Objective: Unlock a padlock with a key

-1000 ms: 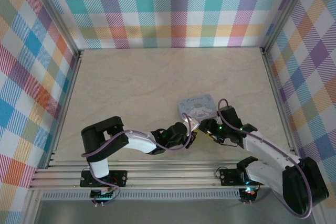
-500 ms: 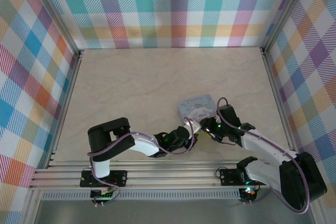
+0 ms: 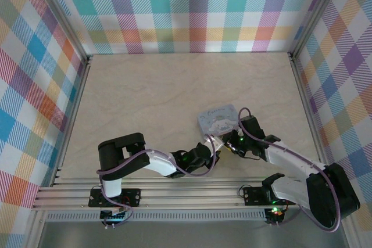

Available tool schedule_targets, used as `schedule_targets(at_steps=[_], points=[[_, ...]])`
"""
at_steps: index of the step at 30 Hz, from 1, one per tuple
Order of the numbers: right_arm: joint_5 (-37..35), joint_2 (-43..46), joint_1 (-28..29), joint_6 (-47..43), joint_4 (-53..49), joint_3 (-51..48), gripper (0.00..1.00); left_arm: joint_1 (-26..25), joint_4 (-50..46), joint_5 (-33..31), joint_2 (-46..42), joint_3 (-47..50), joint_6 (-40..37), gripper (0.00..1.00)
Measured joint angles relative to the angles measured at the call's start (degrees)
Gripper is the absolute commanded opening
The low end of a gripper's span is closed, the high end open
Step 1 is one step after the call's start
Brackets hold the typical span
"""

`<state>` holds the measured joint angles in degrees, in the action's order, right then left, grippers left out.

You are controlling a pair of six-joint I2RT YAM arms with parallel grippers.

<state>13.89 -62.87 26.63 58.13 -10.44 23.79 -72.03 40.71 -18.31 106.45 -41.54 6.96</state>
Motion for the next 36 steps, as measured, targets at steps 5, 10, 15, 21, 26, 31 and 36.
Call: schedule_targets(at_steps=[5,10,15,21,26,31,36], points=[[0.2,-0.1,0.1,-0.4,-0.3,0.3,0.00,-0.5,0.0,-0.8,0.2,0.0,-0.4,0.00],[0.2,-0.6,0.1,-0.4,-0.5,0.8,0.00,-0.5,0.0,-1.3,0.2,0.0,-0.6,0.01],[0.1,-0.9,-0.7,-1.2,-0.8,1.2,0.00,-0.6,0.0,-1.9,0.2,0.0,-0.4,0.32],[-0.3,-1.0,-4.1,-1.6,0.0,1.5,0.00,-0.6,0.0,-3.4,-3.2,2.5,1.4,0.42],[-2.0,-1.0,-5.5,-0.5,1.9,1.5,0.00,-0.6,0.0,-4.8,-6.9,5.2,3.6,0.43],[-4.2,-1.2,-7.2,0.5,4.5,1.5,0.00,-0.6,0.0,-5.8,-8.8,7.3,5.2,0.45],[-6.5,-1.5,-8.7,1.0,6.3,1.5,0.00,-0.6,-0.3,-7.1,-10.5,9.2,5.9,0.46]])
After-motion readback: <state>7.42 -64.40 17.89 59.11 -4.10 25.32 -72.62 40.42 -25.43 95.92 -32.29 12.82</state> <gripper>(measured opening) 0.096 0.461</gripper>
